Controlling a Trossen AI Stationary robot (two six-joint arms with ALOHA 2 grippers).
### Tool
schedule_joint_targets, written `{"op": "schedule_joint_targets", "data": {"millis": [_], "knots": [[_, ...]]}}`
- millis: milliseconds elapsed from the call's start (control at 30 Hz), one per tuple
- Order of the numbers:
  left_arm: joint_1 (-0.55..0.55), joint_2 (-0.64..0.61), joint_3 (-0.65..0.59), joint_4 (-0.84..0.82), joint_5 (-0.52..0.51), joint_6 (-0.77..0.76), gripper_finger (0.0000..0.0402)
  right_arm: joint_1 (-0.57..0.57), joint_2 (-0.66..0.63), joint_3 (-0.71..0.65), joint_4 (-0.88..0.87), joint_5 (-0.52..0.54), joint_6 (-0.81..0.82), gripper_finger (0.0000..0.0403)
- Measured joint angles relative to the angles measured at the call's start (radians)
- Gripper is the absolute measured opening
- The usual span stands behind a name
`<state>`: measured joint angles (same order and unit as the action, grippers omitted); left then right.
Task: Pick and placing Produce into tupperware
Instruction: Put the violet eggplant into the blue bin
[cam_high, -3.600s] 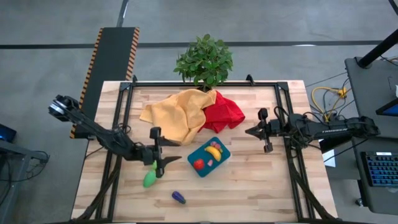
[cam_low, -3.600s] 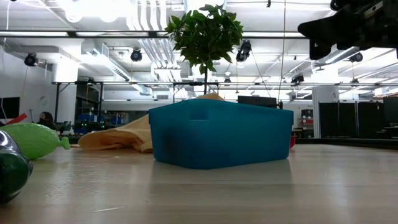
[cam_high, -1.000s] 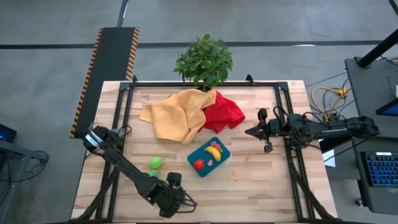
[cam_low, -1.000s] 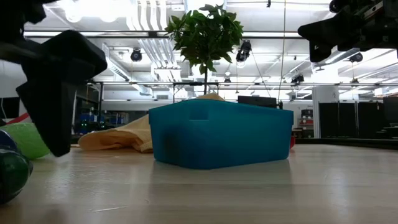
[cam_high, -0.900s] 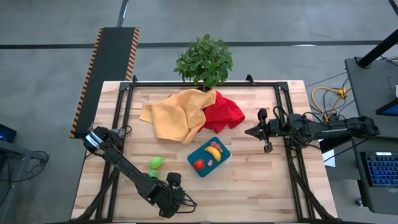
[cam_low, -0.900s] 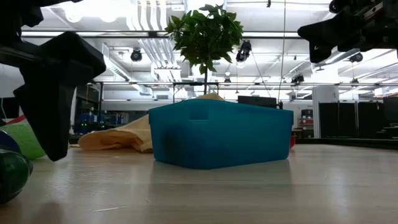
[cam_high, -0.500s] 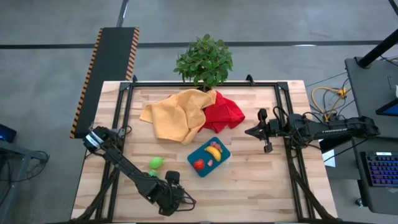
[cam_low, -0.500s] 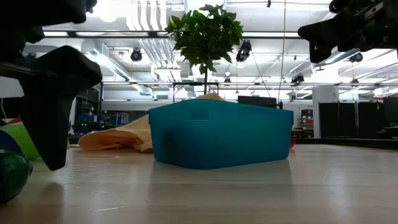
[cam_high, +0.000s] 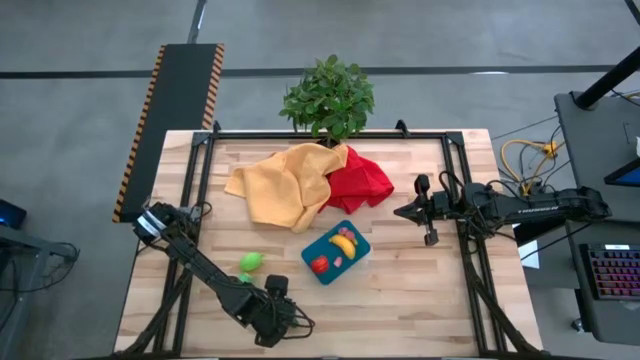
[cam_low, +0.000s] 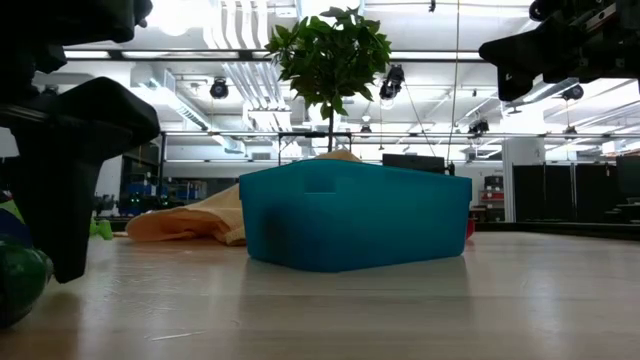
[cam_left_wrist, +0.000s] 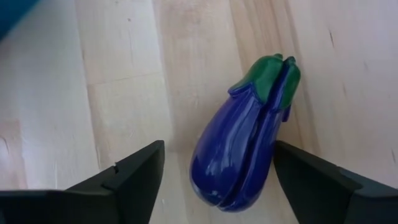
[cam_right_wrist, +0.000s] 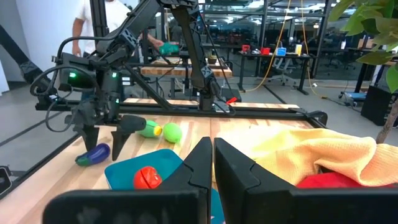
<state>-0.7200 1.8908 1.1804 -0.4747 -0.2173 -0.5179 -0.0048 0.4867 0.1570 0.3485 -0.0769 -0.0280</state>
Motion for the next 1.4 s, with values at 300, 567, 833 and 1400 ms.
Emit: {"op": "schedule_joint_targets", "data": {"millis": [300, 567, 833, 1400], "knots": [[0.001, -0.006, -0.001, -0.011, -0.002, 0.009, 0.022, 0.0, 0.0, 0.0, 0.0, 0.0, 0.0, 0.0009], [0.001, -0.008, 0.002, -0.011, -0.005, 0.036, 0.0178, 0.0, 0.0, 0.0, 0.0, 0.0, -0.001, 0.0009], [0.001, -0.009, 0.007, -0.006, -0.004, 0.063, 0.0161, 0.0, 0.0, 0.0, 0.0, 0.0, -0.001, 0.0009], [0.021, -0.033, 0.019, 0.005, -0.027, 0.159, 0.016, 0.0, 0.0, 0.0, 0.0, 0.0, -0.001, 0.0009]]}}
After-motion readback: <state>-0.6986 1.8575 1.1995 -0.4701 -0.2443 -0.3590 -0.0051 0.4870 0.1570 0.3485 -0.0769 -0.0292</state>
